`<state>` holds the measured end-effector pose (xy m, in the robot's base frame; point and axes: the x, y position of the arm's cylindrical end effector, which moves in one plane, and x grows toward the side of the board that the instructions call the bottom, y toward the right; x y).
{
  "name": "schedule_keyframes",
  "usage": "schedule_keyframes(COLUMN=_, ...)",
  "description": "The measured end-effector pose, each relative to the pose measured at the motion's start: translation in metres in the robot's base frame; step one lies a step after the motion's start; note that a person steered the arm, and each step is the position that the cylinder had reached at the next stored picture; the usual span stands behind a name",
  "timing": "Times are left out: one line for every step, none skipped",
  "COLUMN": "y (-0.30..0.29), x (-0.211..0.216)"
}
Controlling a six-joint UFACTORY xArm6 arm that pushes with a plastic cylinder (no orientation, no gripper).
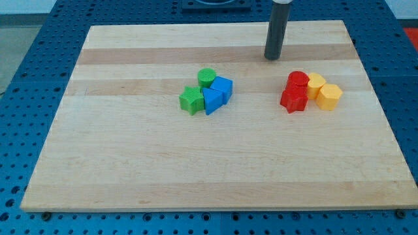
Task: Slide the group of blocks a bit left
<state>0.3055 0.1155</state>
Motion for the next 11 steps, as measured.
schedule_keyframes(y=0.000, x=-0.001)
schedule_keyframes(y=0.000, x=-0.001)
schedule_keyframes(y=0.042, x=-0.003)
schedule_keyframes(y=0.114, x=-0.009)
schedule_keyframes(y=0.160, x=0.038)
schedule_keyframes(y=0.160, x=0.067)
schedule_keyframes(y=0.160, x=0.067)
schedule_keyframes(y=0.160, x=0.078)
schedule_keyframes(y=0.160, x=0.078)
schedule_keyframes(y=0.179, x=0.076)
schedule_keyframes(y=0.194, x=0.091)
